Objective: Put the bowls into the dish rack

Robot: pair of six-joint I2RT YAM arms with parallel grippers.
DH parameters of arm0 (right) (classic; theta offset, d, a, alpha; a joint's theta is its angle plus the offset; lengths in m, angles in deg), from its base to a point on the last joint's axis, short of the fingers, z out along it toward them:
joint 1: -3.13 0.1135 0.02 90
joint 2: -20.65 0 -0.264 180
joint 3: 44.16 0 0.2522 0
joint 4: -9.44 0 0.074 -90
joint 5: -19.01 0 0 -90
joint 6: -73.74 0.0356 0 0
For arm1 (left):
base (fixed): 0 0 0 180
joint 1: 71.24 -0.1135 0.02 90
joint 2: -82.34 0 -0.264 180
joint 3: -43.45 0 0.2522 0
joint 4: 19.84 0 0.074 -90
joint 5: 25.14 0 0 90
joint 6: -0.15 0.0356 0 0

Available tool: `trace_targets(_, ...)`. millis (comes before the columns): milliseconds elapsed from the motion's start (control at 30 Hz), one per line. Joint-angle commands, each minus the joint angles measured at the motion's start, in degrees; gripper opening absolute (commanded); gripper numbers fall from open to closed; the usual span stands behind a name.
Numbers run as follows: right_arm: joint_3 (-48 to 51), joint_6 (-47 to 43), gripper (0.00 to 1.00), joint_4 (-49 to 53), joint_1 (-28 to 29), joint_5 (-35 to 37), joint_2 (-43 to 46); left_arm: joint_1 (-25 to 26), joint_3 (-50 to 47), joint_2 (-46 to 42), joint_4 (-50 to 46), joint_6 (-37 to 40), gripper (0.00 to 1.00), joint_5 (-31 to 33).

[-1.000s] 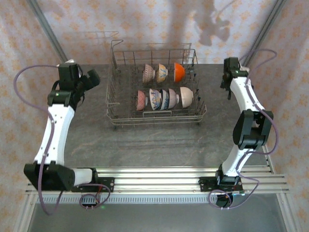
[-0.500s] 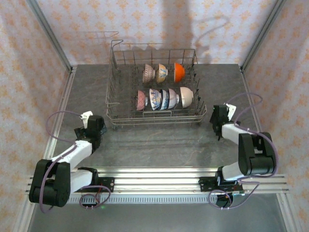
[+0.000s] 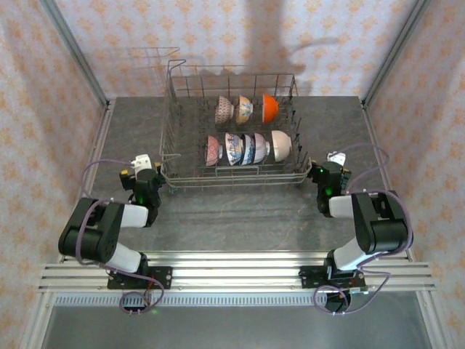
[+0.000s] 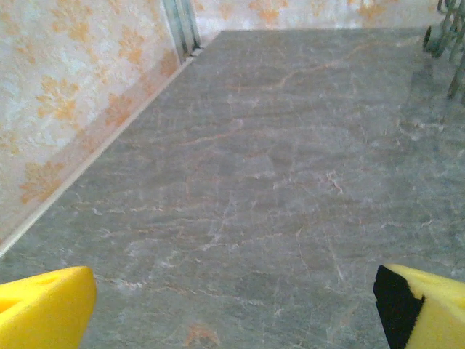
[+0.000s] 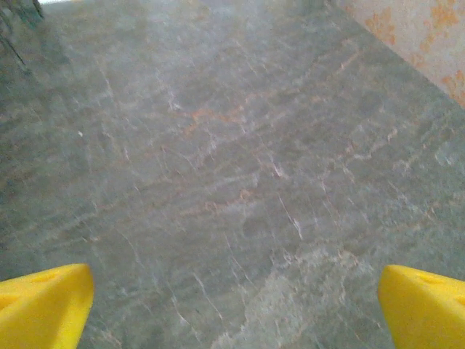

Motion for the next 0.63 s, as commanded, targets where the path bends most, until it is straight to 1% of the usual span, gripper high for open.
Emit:
trace_targets(0, -0.70, -0.77, 1.00, -3.05, -0.26, -1.39, 0.29, 0.14, -0.72, 3.11, 13.29, 2.37, 1.00, -3.06)
trace_targets(67, -0.76, -0.68, 1.00, -2.73, -0.61, -1.99, 0.44, 0.09, 0.49, 1.66, 8.56, 1.35, 1.00, -3.02)
trace_targets(233, -0.92, -0.77, 1.00, -2.73, -0.65, -2.21, 0.25, -0.90, 2.95, 1.77, 4.29, 0.47, 1.00, -3.89)
trace_targets(300, -1.05, -0.72, 1.00, -2.46, -0.65, -2.35, 0.22, -0.94, 2.64, 2.28, 5.56, 0.95, 1.00, -3.98)
trace_targets(600, -1.15, -0.51, 1.00, -2.07, -1.27, -3.88, 0.33, -0.95, 2.89, 2.02, 4.59, 0.88, 1.00, -4.77)
